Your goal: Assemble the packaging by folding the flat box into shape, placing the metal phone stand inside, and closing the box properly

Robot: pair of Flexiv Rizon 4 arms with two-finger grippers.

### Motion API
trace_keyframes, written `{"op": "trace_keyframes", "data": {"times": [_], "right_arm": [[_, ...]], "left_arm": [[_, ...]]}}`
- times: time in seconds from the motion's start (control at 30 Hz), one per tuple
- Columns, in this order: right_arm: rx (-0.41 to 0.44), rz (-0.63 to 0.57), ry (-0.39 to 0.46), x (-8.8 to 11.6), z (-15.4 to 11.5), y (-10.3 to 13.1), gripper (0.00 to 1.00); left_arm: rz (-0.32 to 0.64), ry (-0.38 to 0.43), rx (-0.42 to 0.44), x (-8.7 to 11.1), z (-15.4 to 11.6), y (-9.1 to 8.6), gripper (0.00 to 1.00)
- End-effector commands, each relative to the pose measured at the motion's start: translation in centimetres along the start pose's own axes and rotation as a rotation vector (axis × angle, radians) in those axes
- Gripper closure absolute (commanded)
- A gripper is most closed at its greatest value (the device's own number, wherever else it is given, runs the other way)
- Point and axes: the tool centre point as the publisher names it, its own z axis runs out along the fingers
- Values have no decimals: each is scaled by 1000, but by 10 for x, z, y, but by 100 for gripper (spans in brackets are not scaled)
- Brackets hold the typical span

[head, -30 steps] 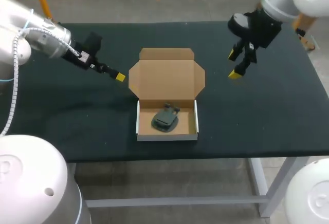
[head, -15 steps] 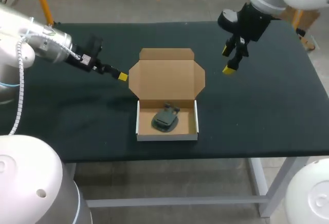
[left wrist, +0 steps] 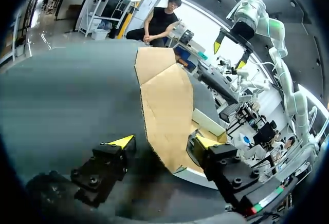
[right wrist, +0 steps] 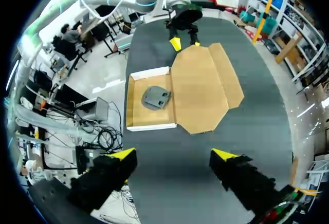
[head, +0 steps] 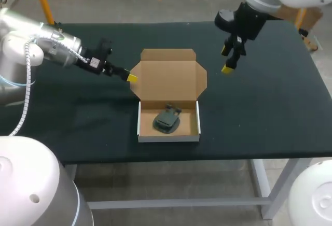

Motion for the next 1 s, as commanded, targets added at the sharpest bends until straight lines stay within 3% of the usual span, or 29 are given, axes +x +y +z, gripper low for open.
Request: {"op": "trace_keyframes", "data": {"times": [0.03, 0.47, 0.7, 1.0], "right_arm": [[6, 1, 10, -4, -1, 2, 0], [17, 1, 6, -7, -3, 3, 0], [22, -3, 0, -6, -5, 5, 0], [25, -6, 2, -5, -5, 5, 0]], "left_arm": [[6, 26, -6, -1, 6, -2, 36], [24, 91, -5, 11, 28, -3, 57], [50, 96, 24, 17, 29, -3, 62], [61, 101, 53, 21, 31, -4, 77]]}}
